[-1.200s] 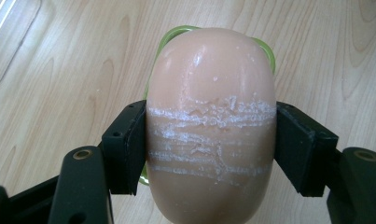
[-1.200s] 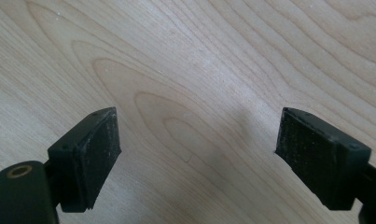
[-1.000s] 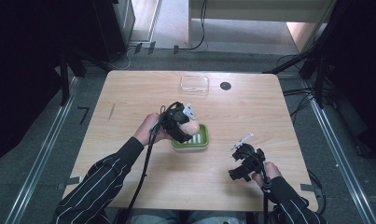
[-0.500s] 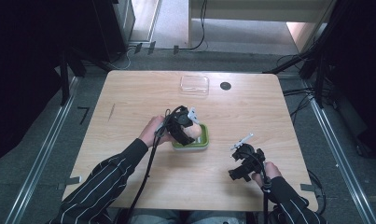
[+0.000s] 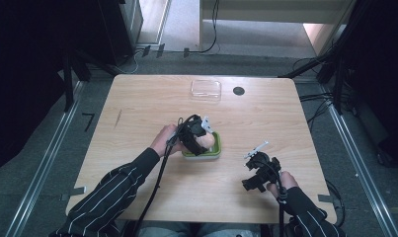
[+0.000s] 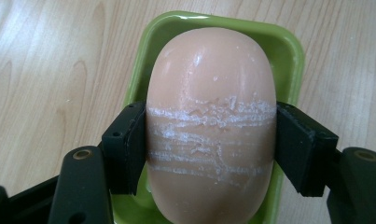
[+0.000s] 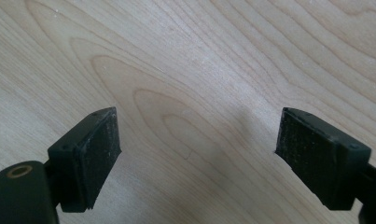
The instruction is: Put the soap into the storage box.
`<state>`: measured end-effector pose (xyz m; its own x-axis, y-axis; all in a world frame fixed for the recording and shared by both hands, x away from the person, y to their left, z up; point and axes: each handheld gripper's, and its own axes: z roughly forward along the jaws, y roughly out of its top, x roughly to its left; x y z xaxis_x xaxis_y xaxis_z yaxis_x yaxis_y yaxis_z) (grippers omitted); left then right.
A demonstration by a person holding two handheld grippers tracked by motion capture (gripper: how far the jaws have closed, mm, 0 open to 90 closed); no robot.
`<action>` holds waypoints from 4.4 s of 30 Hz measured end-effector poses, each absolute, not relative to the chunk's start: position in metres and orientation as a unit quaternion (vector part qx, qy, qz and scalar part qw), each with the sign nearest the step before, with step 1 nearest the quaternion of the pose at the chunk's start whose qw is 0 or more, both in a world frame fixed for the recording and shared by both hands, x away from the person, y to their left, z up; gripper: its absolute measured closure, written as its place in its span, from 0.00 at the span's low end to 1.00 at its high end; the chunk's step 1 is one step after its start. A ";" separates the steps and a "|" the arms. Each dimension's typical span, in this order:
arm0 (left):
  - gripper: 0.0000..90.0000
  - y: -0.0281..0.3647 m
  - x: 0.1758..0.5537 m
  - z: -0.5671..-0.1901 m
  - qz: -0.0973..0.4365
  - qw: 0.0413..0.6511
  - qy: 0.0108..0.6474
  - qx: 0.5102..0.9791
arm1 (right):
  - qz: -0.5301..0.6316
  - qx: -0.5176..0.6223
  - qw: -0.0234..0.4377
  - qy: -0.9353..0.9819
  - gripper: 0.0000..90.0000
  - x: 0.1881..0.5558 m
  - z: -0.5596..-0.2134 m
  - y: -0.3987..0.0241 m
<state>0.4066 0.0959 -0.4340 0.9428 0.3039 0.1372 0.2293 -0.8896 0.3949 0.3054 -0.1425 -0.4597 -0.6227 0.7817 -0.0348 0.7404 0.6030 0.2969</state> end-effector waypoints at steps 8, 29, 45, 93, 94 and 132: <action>0.37 0.098 0.408 -0.437 0.098 0.183 0.126 0.970 | 0.129 0.427 0.081 0.891 0.16 0.305 -0.460 -0.143; 0.37 0.101 0.416 -0.445 0.085 0.184 0.115 0.972 | 0.129 0.430 0.082 0.890 0.16 0.305 -0.460 -0.143; 0.33 0.103 0.419 -0.446 0.080 0.190 0.123 0.971 | 0.131 0.429 0.084 0.890 0.16 0.305 -0.460 -0.144; 0.04 0.126 0.382 -0.408 0.107 0.173 0.218 0.954 | 0.133 0.430 0.083 0.889 0.16 0.304 -0.458 -0.145; 0.04 0.126 0.381 -0.408 0.106 0.172 0.218 0.955 | 0.133 0.430 0.083 0.889 0.16 0.304 -0.458 -0.145; 0.04 0.179 0.321 -0.429 0.081 0.124 0.230 0.962 | 0.133 0.429 0.087 0.889 0.16 0.303 -0.457 -0.147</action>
